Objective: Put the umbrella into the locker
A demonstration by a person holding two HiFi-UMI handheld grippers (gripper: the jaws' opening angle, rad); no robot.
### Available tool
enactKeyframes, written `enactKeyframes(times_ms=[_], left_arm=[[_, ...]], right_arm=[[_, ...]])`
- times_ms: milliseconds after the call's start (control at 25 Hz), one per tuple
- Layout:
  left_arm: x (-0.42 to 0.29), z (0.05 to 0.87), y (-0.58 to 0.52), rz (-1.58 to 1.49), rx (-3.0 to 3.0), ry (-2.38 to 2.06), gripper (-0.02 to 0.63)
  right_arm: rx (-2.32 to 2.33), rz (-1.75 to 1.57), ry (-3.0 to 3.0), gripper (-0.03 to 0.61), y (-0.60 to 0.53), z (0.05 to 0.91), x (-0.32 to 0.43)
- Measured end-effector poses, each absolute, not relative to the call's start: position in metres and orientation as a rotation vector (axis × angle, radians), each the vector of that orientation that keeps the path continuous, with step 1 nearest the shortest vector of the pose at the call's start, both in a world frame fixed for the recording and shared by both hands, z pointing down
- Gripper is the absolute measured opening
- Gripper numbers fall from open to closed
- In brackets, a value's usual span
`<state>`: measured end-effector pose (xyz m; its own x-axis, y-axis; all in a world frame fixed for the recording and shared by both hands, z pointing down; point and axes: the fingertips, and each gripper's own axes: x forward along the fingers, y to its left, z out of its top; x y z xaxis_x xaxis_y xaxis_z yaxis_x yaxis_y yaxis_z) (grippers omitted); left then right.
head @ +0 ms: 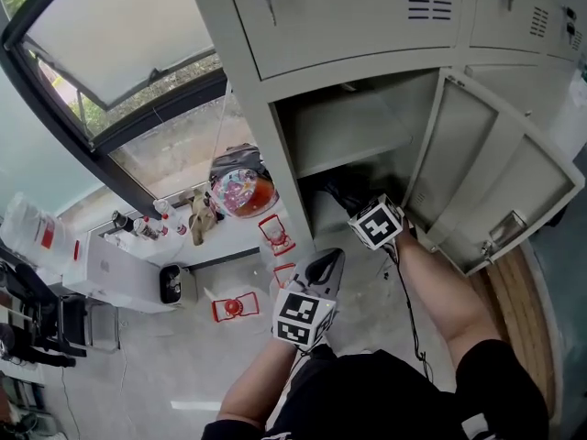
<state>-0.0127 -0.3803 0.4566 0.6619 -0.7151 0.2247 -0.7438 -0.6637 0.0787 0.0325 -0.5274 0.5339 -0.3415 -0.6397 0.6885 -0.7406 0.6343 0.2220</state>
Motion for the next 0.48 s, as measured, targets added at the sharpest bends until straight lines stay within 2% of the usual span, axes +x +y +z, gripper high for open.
enactKeyframes(times_ms=[480], left_arm=[[-0.017,0.461,-0.397,0.284,2.724,-1.149,0.015]], right_arm=[[1.071,0.168,-1.991,0.202,-0.565,0.552,0.035]])
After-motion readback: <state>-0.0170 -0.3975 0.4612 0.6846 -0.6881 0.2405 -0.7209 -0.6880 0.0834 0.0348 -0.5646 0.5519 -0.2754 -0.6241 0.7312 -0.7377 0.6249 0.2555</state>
